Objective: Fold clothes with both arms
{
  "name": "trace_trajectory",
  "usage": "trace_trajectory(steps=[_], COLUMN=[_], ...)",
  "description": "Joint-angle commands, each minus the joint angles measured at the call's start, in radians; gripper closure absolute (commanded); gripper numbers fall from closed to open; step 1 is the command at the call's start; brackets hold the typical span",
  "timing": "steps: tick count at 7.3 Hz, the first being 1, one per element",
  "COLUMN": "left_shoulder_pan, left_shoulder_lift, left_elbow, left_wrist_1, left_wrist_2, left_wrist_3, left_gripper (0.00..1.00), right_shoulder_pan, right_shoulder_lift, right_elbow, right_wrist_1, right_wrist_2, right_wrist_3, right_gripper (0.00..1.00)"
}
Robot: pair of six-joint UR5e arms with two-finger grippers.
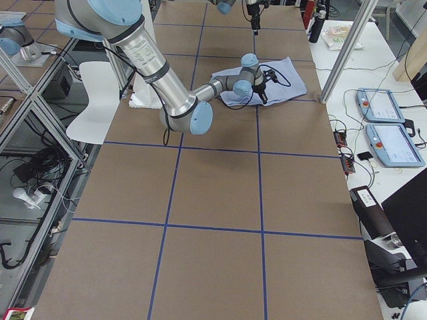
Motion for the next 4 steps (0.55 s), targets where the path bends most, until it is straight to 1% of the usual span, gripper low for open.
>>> trace_trajectory(steps=[1,2,3,4], left_shoulder_pan=[0.0,0.0,0.0,0.0], left_shoulder_lift=[0.0,0.0,0.0,0.0], left_elbow=[-0.001,0.0,-0.001,-0.001], left_wrist_1=[0.0,0.0,0.0,0.0], left_wrist_2=[0.0,0.0,0.0,0.0], left_wrist_3=[0.0,0.0,0.0,0.0], left_gripper=[0.0,0.0,0.0,0.0], right_shoulder_pan=[0.012,-0.031,-0.058,-0.1], right_shoulder_lift=[-0.048,-0.118,-0.16,-0.174], right_elbow=[0.212,0.312,0.361,0.374], right_wrist_1=[-0.223,-0.26,-0.258,-0.258], right_wrist_2=[0.101,0.102,0.098,0.077], right_wrist_3=[0.169,0.339,0.482,0.665], right_gripper=[0.0,0.0,0.0,0.02])
